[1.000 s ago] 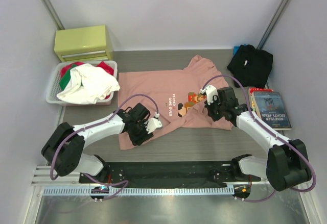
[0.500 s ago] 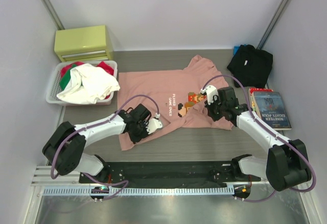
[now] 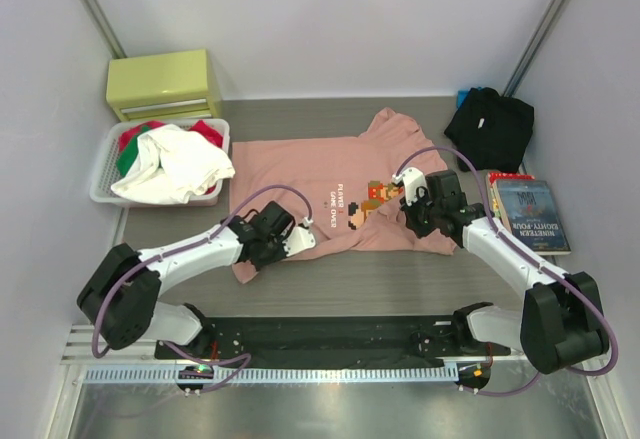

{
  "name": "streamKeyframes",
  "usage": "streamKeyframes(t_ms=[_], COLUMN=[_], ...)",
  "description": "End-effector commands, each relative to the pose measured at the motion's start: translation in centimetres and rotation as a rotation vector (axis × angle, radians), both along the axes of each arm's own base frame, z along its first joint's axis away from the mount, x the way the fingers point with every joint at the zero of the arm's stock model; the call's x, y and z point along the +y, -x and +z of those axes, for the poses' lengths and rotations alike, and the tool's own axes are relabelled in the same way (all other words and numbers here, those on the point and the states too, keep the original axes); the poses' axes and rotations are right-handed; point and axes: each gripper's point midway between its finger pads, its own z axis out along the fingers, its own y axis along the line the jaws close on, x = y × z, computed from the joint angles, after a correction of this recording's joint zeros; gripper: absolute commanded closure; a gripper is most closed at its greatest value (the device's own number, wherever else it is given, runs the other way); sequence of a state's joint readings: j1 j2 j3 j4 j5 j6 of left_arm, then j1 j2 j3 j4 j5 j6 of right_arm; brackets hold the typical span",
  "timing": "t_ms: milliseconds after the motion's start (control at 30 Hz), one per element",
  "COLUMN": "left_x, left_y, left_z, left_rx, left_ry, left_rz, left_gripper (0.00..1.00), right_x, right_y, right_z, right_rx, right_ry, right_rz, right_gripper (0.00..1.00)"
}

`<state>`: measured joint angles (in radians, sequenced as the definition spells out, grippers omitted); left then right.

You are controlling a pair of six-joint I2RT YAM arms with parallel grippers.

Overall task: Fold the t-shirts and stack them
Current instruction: Fold the flattened tshirt in 1/3 of the way

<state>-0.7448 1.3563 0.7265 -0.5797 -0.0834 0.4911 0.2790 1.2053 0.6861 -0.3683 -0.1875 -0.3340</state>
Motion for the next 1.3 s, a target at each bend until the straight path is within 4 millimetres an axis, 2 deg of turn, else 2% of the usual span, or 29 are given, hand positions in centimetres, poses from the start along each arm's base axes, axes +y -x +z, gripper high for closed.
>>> streamKeyframes(t_ms=[0, 133, 233, 300, 367, 400, 467, 500, 567, 667, 933, 1100, 1267], left_x=[0.3, 0.4, 0.2, -0.2, -0.8, -1.7, -2.6, -3.0, -2.8, -2.0, -1.1, -0.4, 1.4], left_y=[-2.5, -4.5, -5.8, -6.8, -6.9, -7.4, -6.5, -6.7, -7.0, -7.5, -8.2, -9.3, -10.2], left_z=[0.0, 0.3, 1.5, 3.0, 4.4, 6.1, 7.5, 8.4, 9.1, 8.4, 3.9, 2.4, 1.1], left_rx=[-0.105, -0.138, -0.17, -0.204, -0.207, -0.221, -0.19, -0.201, -0.219, -0.239, -0.157, -0.147, -0.123], left_ry=[-0.059, -0.049, -0.023, 0.004, 0.045, 0.092, 0.168, 0.194, 0.189, 0.13, 0.027, 0.01, -0.008], left_rz=[-0.037, -0.021, 0.0, 0.01, 0.028, 0.034, 0.054, 0.062, 0.069, 0.053, 0.052, 0.07, 0.106], left_gripper=[1.0, 1.0, 1.0, 1.0, 1.0, 1.0, 1.0, 1.0, 1.0, 1.0, 1.0, 1.0, 1.0], right_x=[0.5, 0.5, 0.4, 0.5, 0.5, 0.5, 0.5, 0.5, 0.6, 0.7, 0.9, 0.9, 0.8], right_y=[-0.7, -0.6, -0.7, -0.6, -0.7, -0.7, -0.7, -0.7, -0.8, -0.6, -0.4, -0.3, -0.3], right_z=[0.9, 0.7, 0.6, 0.6, 0.5, 0.5, 0.3, 0.1, 0.2, 0.3, 0.9, 0.7, 0.6], right_rx=[-0.023, -0.016, -0.015, -0.012, -0.01, -0.008, 0.001, 0.007, 0.008, 0.013, 0.0, 0.007, 0.013], right_ry=[-0.03, -0.03, -0.027, -0.028, -0.024, -0.025, -0.025, -0.026, -0.026, -0.033, -0.049, -0.048, -0.047], right_rz=[-0.001, 0.002, 0.001, 0.006, 0.004, 0.003, 0.003, 0.005, 0.006, 0.008, 0.014, 0.019, 0.018], right_gripper=[0.99, 0.99, 0.99, 0.99, 0.99, 0.99, 0.99, 0.99, 0.99, 0.99, 0.99, 0.99, 0.99])
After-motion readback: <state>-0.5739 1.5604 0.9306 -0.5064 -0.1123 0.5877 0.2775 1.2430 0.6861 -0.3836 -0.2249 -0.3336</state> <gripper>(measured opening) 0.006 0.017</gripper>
